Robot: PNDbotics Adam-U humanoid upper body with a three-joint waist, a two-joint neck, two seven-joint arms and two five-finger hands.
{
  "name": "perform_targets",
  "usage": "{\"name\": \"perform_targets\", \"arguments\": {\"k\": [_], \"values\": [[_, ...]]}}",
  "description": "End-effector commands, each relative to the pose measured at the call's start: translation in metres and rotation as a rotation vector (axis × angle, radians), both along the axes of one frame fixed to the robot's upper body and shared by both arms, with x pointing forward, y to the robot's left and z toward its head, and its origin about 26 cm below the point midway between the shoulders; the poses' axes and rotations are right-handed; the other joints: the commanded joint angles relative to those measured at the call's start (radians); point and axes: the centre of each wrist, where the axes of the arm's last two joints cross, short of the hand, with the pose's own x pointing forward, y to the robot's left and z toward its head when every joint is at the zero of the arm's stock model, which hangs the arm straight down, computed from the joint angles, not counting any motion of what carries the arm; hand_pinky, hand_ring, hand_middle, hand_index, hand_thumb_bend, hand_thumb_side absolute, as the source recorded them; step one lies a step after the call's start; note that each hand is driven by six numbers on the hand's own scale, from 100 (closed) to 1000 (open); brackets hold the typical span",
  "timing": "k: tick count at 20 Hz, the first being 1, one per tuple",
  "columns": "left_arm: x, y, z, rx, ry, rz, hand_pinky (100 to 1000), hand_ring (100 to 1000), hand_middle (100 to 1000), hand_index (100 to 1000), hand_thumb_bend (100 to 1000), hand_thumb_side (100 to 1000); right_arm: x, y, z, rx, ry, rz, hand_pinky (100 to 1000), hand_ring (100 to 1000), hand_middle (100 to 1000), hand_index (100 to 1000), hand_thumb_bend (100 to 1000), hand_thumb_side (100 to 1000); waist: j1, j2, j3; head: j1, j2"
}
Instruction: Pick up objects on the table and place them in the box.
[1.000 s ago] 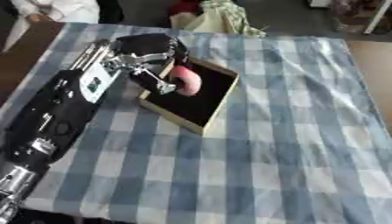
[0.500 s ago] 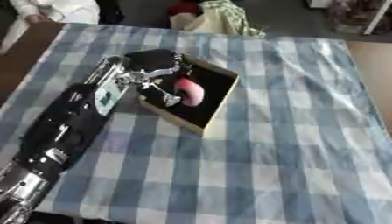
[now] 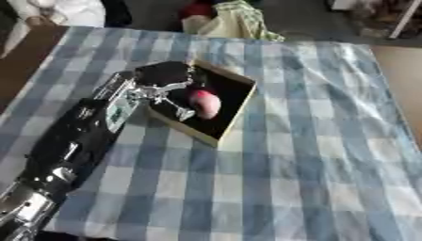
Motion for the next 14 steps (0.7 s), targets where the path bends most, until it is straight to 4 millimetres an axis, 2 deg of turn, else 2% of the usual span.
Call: {"name": "perform_targets", "arguments": {"k": [1,6,7,8,11,14], "values": [[0.001,-0.001,0.011,0.019,-0.034,-0.006,703,821,780,907,183,317,-0.003,0.000,0.009,-0.022,-0.026,0.003,779,614,646,728,100,844,-0.002,-0.016,-0.002,-0.002,-0.007],[0.001,0.000,0.010,0.011,-0.039,-0.009,714,840,805,930,163,387,-0.003,-0.001,0.009,-0.021,-0.023,0.001,778,613,645,727,100,844,-0.003,-0.016,-0.002,-0.005,-0.005],[0.001,0.000,0.011,0.000,-0.041,-0.010,713,839,803,929,128,408,-0.003,-0.001,0.009,-0.021,-0.022,0.001,779,614,645,727,100,844,-0.003,-0.016,-0.001,-0.005,-0.004],[0.001,0.000,0.012,-0.011,-0.044,-0.013,710,836,799,926,147,370,-0.003,-0.001,0.008,-0.021,-0.021,0.001,779,614,646,728,100,844,-0.003,-0.016,-0.001,-0.004,-0.004],[0.000,0.000,0.018,-0.052,-0.050,-0.018,697,823,785,911,100,310,-0.003,-0.001,0.009,-0.022,-0.021,0.000,779,614,646,728,100,843,-0.004,-0.019,0.001,-0.005,-0.004],[-0.003,0.000,0.026,-0.104,-0.055,-0.029,680,806,769,892,100,317,-0.003,-0.001,0.009,-0.025,-0.020,-0.001,779,615,646,728,100,843,-0.004,-0.022,0.003,-0.006,-0.003]]}}
